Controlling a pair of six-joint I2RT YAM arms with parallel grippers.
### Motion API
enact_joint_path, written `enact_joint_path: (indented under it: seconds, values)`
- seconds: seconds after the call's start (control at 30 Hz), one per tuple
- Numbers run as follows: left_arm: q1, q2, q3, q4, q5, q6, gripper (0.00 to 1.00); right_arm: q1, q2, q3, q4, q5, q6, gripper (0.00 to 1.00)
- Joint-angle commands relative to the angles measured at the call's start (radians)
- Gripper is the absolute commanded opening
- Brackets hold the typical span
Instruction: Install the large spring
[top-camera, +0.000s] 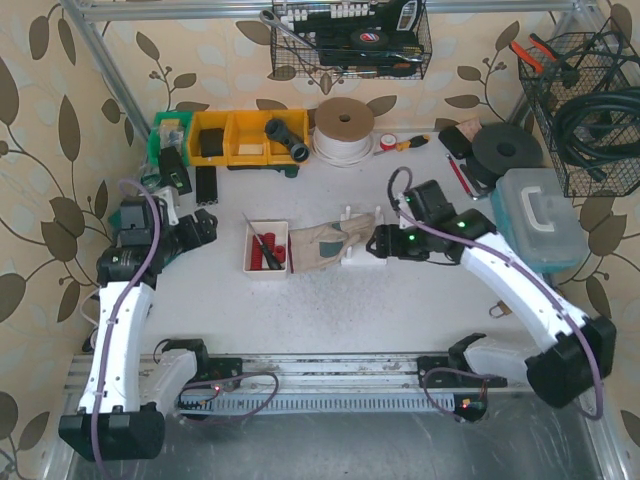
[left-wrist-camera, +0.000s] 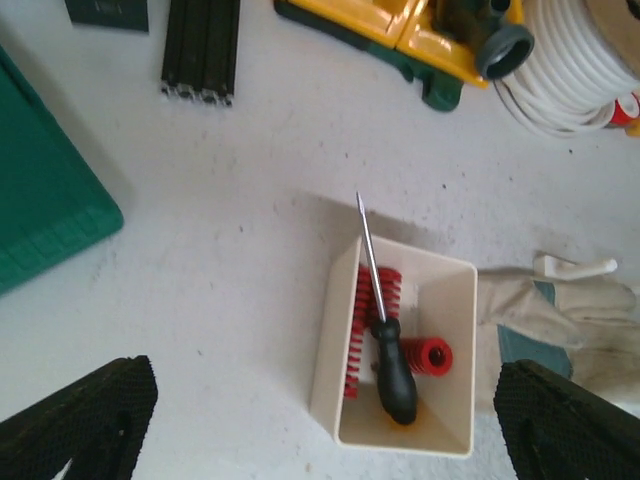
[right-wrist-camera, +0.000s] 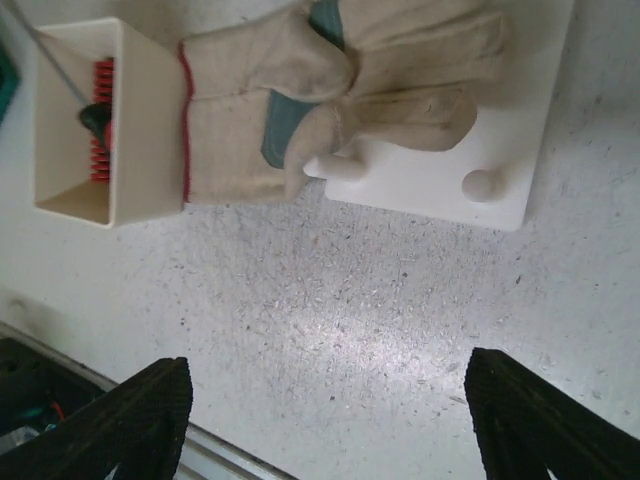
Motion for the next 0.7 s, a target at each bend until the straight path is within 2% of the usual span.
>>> enact_joint_path:
  seconds: [0.0,0.07,0.13,0.27,0.5,0.6,0.67]
  values:
    - [0.0,-0.014,-0.036,0.0,0.114,-0.026,0.91,0.065,0.107,0.057,0.039,0.092,0.146,0.75]
    - [-0.001,-0.01,-0.042,0.0,0.21,-0.017,0.85,0.086,0.146,0.076,0.052,0.139,0.183,0.74]
    - [0.0,-0.021,-0.063,0.014,0.254,-0.028,0.85,0.092,0.177,0.081,0.084,0.159,0.234,0.74]
    - [-0.002,-0.042,-0.087,0.003,0.243,-0.006,0.87,0.091,0.253,0.099,0.17,0.185,0.316,0.74]
    - [-0.009,-0.024,-0.095,0.014,0.273,0.001,0.86,0.093,0.464,0.234,0.141,0.182,0.356,0.73]
    - [-0.011,-0.037,-0.114,0.03,0.291,0.0,0.85,0.102,0.502,0.241,0.143,0.199,0.37,0.72]
    - [-0.02,-0.033,-0.12,0.035,0.292,-0.003,0.83,0.11,0.519,0.247,0.142,0.215,0.375,0.68]
